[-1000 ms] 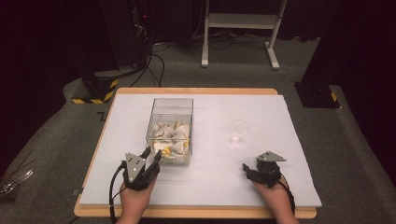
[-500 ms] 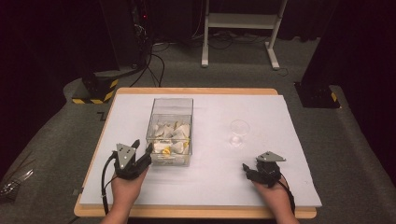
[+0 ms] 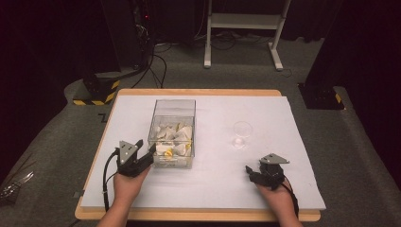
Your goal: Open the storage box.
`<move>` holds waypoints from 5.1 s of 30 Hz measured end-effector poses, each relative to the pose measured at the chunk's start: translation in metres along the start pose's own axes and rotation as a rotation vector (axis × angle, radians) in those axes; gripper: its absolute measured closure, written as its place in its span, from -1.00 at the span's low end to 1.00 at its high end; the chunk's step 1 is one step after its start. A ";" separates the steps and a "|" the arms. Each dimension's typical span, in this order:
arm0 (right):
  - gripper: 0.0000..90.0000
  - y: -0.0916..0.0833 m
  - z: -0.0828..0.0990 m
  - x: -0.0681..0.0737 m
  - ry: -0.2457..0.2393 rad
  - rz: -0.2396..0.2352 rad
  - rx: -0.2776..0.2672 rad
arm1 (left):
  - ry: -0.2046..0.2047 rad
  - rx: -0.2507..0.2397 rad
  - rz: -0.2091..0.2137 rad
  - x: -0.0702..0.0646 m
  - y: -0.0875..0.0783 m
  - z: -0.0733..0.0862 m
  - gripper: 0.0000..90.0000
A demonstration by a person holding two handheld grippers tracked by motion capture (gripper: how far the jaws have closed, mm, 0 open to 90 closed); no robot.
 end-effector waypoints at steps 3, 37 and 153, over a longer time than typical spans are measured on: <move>-0.24 0.000 0.000 0.000 0.000 0.001 0.000 | 0.000 0.005 0.004 0.002 0.003 0.001 0.00; -0.24 0.000 0.000 0.000 0.000 0.001 0.001 | -0.023 -0.005 0.019 -0.003 -0.005 0.012 0.35; -0.24 -0.001 0.000 0.000 -0.004 0.000 0.001 | 0.006 -0.023 0.038 -0.023 -0.060 0.041 0.69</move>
Point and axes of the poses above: each handheld gripper's, and its own axes: y roughly forward along the jaws, z roughly out of its underside, x roughly to its left, the point moved 3 cm from there along y, roughly forward along the jaws, and after that the axes turned 1 degree about x, right-handed, at the moved point
